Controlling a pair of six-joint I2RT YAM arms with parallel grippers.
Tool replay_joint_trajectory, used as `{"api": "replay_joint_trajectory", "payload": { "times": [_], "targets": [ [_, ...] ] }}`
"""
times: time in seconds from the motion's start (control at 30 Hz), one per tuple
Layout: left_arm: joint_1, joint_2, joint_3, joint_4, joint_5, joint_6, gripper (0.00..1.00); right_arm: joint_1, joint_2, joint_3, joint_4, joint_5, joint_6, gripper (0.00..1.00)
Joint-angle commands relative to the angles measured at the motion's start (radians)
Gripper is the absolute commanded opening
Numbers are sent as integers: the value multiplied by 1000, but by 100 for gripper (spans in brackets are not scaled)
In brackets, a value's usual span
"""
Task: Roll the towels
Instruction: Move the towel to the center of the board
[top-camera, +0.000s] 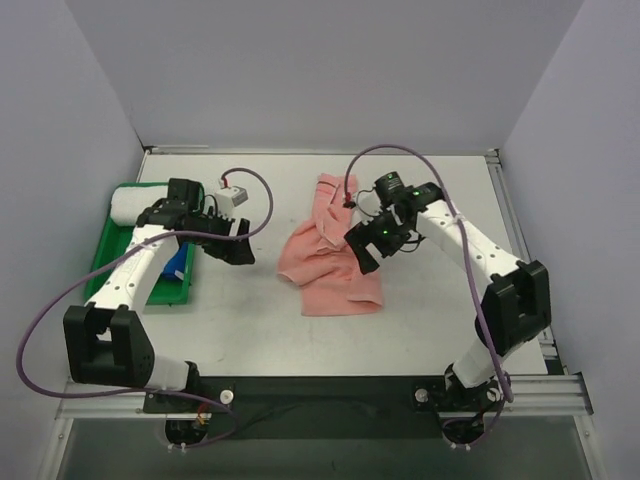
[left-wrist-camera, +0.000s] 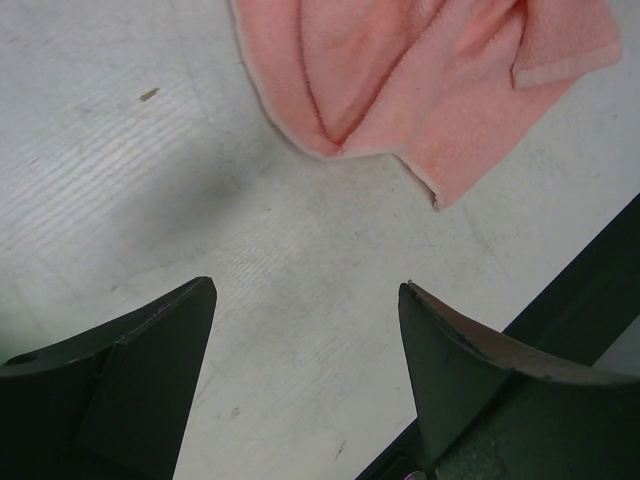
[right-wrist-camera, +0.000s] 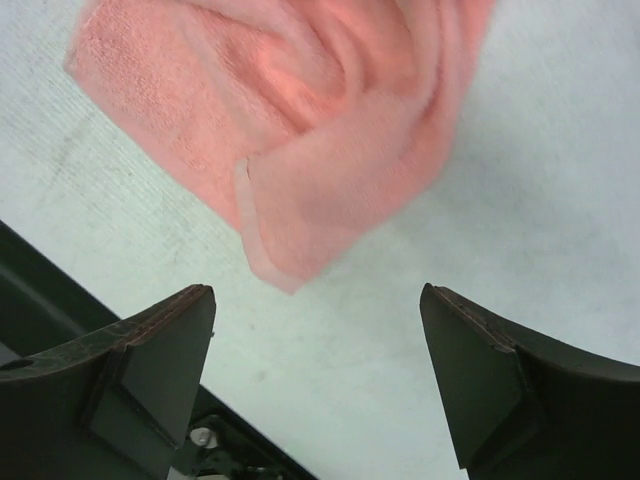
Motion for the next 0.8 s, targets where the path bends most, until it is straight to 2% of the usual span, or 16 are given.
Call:
{"api": "replay_joint_trajectory", "payload": {
  "times": [0.0, 0.1, 0.27, 0.37, 0.43, 0.47, 0.5, 0.53, 0.57, 0.6, 0.63, 0.67, 0.7, 0.77],
  "targets": [
    [-72, 25, -24, 143, -7, -3, 84, -89, -83, -63, -68, -62, 100, 85],
    [-130, 113, -10, 183, -9, -34, 79, -112, -64, -116, -76, -120, 110, 83],
    [-261, 232, 25, 249, -64, -39, 81, -101, 14, -146, -68, -232, 173, 89],
    [-310, 307, 50, 273, -113, -37, 82, -92, 77, -137, -56, -212, 177, 90],
    [-324, 351, 57, 284, -144, -16, 77, -97, 114, -140, -47, -189, 191, 86],
    [-331, 373, 56, 295, -153, -4, 72, -104, 123, -147, -36, -185, 196, 76],
    [-347, 381, 54, 298, -182, 7, 62, -112, 150, -150, -31, -182, 200, 68],
    [-359, 390, 51, 301, -196, 39, 58, -118, 163, -152, -31, -178, 206, 58],
    [-370, 404, 45, 303, -208, 58, 54, -141, 174, -153, -33, -178, 209, 36],
    [-397, 407, 38, 303, -239, 81, 43, -155, 193, -152, -34, -184, 211, 24],
    [-411, 410, 33, 290, -257, 123, 36, -172, 198, -152, -44, -198, 212, 0],
    [-427, 413, 24, 275, -283, 147, 29, -207, 198, -149, -51, -198, 211, 0],
    [-462, 414, 19, 255, -297, 192, 14, -228, 189, -144, -57, -200, 205, 0],
    [-499, 411, -13, 191, -308, 239, 2, -279, 163, -129, -83, -177, 173, 0]
  ]
}}
